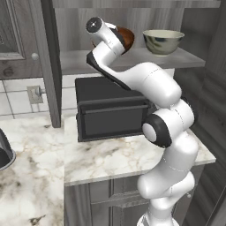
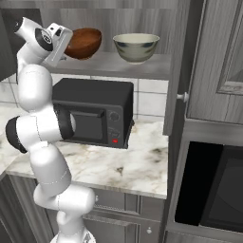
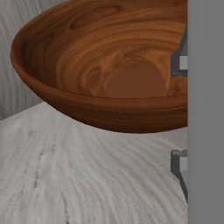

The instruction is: Move the bowls from the cabinet to the plates on the dining table.

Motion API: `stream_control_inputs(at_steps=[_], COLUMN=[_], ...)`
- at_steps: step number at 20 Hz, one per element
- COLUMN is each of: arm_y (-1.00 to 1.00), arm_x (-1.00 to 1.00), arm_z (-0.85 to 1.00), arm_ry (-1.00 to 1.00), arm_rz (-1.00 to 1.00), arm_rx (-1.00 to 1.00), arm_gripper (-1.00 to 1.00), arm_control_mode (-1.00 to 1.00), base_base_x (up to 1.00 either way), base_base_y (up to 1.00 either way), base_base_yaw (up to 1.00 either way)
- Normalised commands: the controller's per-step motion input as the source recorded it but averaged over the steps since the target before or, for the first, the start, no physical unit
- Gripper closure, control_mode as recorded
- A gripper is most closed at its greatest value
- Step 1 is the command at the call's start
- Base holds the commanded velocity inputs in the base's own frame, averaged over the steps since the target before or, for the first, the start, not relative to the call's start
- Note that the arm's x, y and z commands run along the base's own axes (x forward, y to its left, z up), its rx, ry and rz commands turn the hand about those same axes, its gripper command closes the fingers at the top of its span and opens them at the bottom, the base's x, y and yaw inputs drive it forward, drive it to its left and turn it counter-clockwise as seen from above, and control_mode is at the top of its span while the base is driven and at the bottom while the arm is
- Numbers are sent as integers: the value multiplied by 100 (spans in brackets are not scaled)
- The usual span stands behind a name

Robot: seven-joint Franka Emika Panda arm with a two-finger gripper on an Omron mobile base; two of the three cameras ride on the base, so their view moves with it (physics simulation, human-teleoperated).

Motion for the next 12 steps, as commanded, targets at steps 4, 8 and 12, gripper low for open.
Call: stream_control_inputs(at_steps=[4,8,12], arm_y=[0,0,0], arm_x=[1,1,-2], arm_z=[0,0,5], arm_ry=[0,0,0], arm_rz=[0,0,0], arm_rx=[0,0,0], arm_gripper=[100,100,100], arm_control_mode=[-100,-100,-100], base_base_x=[0,0,0], base_base_y=[0,0,0], base_base_yaw=[0,0,0])
